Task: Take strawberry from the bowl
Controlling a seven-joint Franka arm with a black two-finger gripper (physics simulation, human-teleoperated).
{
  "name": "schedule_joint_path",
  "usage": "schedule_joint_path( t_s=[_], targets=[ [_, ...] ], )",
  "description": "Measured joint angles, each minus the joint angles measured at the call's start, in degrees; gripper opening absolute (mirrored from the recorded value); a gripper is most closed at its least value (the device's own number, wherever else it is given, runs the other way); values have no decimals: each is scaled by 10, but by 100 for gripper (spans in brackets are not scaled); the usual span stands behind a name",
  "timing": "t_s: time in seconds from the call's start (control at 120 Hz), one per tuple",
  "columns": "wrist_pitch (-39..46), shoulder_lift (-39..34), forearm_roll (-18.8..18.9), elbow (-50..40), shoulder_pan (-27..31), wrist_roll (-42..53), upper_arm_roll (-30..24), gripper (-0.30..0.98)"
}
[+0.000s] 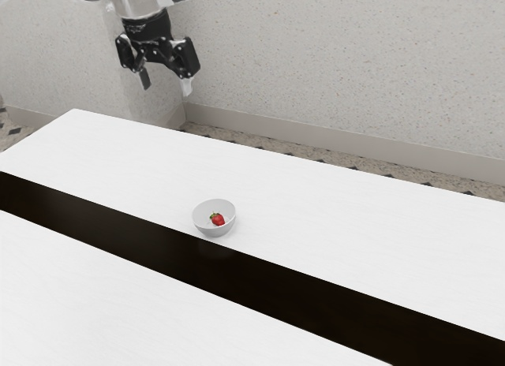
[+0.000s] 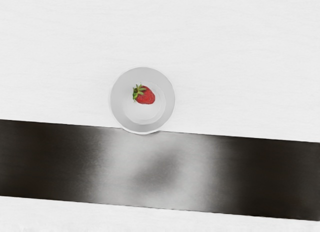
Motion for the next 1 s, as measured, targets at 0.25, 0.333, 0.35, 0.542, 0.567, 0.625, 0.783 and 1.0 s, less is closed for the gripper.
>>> schedule_joint_path(
  t_s=[0.25,0.333,0.35,0.542,0.567,0.625,0.783,1.0],
  targets=[
    [-35,16,12,-6,16,-35,-22,69],
    [-18,80,2,17,18,-86,-32,69],
    [-13,105,2,37,17,-97,-38,69],
    [33,310,19,161,18,-204,-49,47],
    [41,323,21,164,19,-215,-49,45],
    [58,347,23,167,21,-239,-50,42],
    [92,385,24,153,21,-297,-52,51],
    [148,350,15,42,42,-348,-43,57]
  ],
)
